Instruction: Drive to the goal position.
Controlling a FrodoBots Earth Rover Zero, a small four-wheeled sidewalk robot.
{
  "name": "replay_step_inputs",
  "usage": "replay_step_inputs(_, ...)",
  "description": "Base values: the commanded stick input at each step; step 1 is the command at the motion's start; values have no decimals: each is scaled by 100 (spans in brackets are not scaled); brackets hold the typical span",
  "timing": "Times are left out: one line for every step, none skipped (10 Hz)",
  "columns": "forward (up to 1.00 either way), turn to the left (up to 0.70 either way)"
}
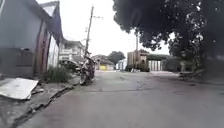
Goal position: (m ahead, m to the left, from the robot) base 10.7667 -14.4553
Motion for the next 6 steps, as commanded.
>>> replay_step_inputs(100, -40)
replay_step_inputs(100, -40)
replay_step_inputs(100, -37)
replay_step_inputs(100, -15)
replay_step_inputs(100, 0)
replay_step_inputs(100, 0)
